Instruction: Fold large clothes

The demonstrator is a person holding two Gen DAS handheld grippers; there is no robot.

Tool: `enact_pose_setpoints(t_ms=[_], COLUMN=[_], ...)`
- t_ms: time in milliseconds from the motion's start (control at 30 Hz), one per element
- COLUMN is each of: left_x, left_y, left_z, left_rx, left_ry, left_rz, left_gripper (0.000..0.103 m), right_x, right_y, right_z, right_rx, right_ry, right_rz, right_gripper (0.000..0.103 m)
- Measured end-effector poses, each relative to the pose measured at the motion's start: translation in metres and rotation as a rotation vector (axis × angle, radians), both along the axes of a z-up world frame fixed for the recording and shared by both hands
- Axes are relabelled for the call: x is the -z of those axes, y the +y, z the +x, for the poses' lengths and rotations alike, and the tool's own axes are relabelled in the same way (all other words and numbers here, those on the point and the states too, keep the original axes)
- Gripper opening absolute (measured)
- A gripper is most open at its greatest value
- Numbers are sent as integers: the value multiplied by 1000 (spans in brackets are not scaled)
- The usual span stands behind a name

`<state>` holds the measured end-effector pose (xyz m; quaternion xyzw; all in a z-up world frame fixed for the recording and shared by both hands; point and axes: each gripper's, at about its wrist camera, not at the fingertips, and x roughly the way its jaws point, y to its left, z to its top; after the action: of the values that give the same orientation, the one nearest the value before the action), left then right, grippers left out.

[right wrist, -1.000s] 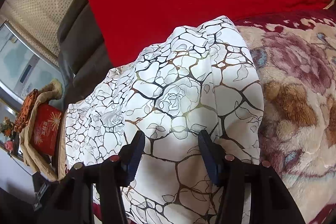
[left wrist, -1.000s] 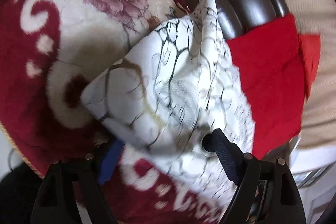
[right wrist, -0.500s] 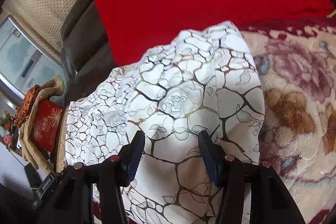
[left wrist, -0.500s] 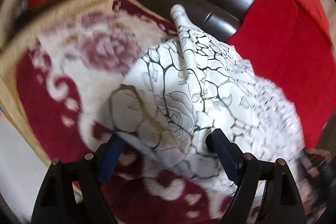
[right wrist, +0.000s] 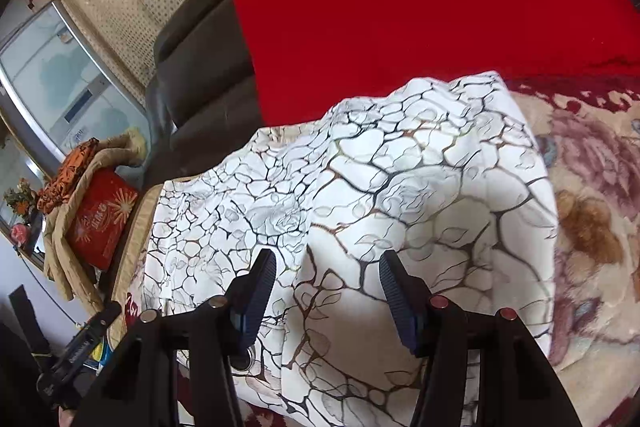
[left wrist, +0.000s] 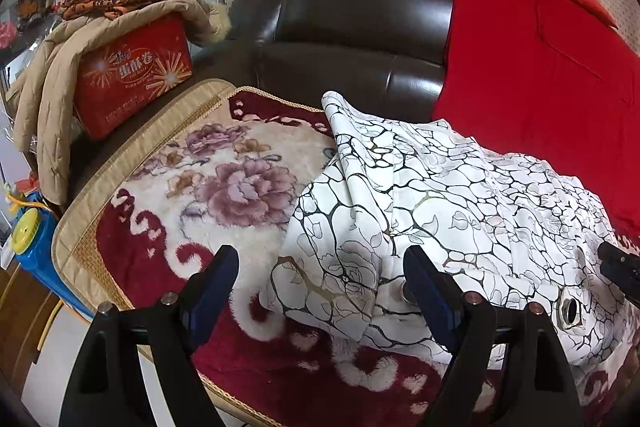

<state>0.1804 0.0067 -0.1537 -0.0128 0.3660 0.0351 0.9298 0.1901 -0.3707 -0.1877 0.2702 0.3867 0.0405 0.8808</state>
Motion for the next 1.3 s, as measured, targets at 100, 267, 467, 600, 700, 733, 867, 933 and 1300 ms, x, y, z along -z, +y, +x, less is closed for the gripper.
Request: enact_pose_setpoints(t_ms=[100, 267, 467, 600, 700, 733, 867, 933, 1300], left_x=[3, 15, 27, 27, 32, 34, 59, 64, 41], left_y=[0, -4, -8, -10, -12, -11, -19, -21, 16], left_z=[3, 8, 13, 22, 38, 44, 72, 76, 33], left_rx=[2, 3, -11, -2, -2, 3, 69, 90, 47], left_ry=[10, 54, 79, 76, 100, 99, 204, 215, 273], left_rz=[2, 1, 55, 90, 131, 137, 196, 210, 64], left_gripper=[85, 85, 85, 85, 85, 85, 86, 86, 86], right_x=[0, 12, 17, 2, -5, -3, 22, 22, 23], right_y=[3, 2, 3, -8, -26, -33, -48, -47, -43], right_z=[0, 8, 10, 1, -7, -8, 1, 2, 3], right_rx=[-3, 2, -14, 23, 99, 121, 118, 99, 71], right_ry=[1, 75, 101, 44, 20, 32, 139, 135, 118], right_rz=[-8, -18, -36, -21, -13, -1, 48, 25, 12], right_gripper=[58, 58, 57, 58, 58, 58, 58, 58, 58])
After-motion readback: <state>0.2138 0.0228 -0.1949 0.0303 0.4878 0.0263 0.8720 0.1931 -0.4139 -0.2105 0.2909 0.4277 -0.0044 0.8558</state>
